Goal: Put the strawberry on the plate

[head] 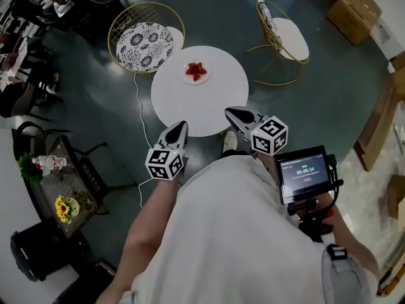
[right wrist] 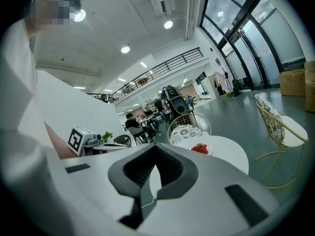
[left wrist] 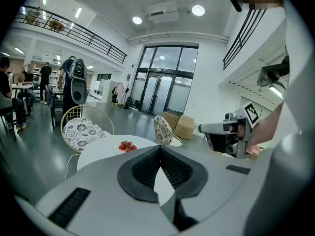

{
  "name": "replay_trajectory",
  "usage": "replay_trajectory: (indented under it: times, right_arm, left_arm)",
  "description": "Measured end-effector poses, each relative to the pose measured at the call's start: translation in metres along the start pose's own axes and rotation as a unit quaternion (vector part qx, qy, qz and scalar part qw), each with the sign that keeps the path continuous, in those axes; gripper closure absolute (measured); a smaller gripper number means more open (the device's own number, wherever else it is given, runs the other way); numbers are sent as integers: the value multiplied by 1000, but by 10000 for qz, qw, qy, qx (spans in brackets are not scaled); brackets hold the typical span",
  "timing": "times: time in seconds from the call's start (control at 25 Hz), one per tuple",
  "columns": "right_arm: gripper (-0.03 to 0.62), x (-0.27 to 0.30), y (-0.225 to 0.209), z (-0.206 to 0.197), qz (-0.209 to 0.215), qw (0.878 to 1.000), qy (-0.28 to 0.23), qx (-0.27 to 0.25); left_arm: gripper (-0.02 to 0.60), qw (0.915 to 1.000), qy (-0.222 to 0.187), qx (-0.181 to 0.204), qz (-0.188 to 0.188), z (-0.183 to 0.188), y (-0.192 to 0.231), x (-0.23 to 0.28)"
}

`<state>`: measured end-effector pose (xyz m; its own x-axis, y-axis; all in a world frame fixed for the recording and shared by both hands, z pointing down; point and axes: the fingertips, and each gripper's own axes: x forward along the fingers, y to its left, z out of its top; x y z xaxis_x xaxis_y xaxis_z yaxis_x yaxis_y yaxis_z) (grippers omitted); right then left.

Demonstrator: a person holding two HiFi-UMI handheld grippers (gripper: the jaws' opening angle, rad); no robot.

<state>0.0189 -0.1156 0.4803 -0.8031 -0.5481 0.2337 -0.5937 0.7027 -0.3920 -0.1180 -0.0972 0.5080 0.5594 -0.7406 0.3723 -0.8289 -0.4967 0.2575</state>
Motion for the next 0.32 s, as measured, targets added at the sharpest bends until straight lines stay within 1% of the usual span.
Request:
replay_trajectory:
  times: [0.32]
  right_arm:
    - [588, 4, 1, 4, -13, 10000, 3, 11]
  left_arm:
    - [574, 10000, 12, 52, -30, 7, 3, 4]
